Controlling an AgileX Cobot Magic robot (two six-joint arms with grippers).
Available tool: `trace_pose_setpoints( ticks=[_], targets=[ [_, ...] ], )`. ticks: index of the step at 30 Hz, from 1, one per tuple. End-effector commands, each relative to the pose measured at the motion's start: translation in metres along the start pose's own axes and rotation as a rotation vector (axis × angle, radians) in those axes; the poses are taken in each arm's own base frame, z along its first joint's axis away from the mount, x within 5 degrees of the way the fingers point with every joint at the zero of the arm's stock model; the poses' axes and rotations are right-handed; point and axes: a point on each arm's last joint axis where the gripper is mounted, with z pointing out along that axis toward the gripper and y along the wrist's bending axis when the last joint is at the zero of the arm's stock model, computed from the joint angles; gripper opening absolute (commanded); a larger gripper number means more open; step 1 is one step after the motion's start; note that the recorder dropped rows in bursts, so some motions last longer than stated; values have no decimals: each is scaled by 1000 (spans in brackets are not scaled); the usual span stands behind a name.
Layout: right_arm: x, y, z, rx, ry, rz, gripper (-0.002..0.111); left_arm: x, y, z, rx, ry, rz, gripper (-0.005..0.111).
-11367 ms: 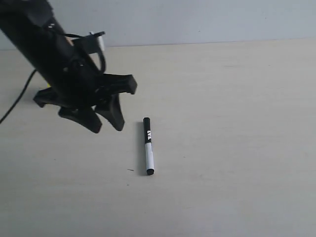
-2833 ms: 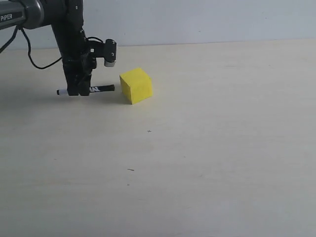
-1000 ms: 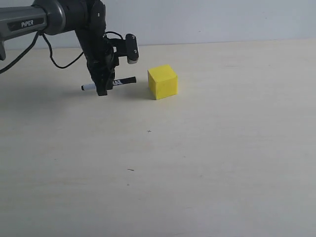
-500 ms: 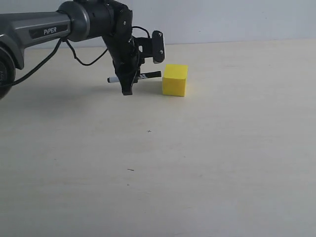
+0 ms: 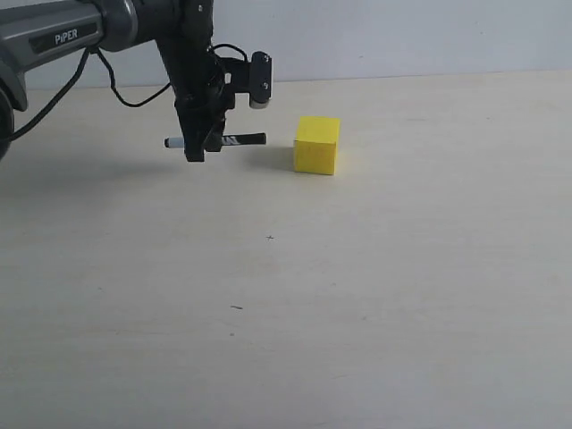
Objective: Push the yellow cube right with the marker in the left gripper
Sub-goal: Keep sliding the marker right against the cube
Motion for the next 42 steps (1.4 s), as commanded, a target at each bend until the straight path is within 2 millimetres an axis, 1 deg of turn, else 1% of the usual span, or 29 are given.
trace_pose_setpoints(
  ticks=[1,3,6,8,18,20,24,27,30,33,42],
  targets=[
    [1,0,0,-1,-5,-2,0,-4,2,1,61,-34,-7,0],
    [1,0,0,-1,-5,-2,0,-5,5,3,49,-41,-26,0],
    [1,0,0,-1,-5,-2,0,-6,5,5,55,-42,-108,0],
    [1,0,0,-1,-5,-2,0,-6,5,4,54,-47,-108,0],
    [1,0,0,-1,-5,-2,0,-8,6,4,35,-48,-87,0],
    [1,0,0,-1,-5,-2,0,-10,7,4,13,-44,-35,0],
    [1,0,0,-1,-5,-2,0,-15,9,4,-36,-27,7,0],
    [1,0,0,-1,-5,-2,0,-19,9,10,-83,44,43,0],
    [1,0,0,-1,-5,-2,0,-23,5,22,-90,108,76,0],
    [1,0,0,-1,-5,-2,0,-26,3,27,-79,74,62,0],
    [1,0,0,-1,-5,-2,0,-29,8,26,-133,39,5,0]
  ],
)
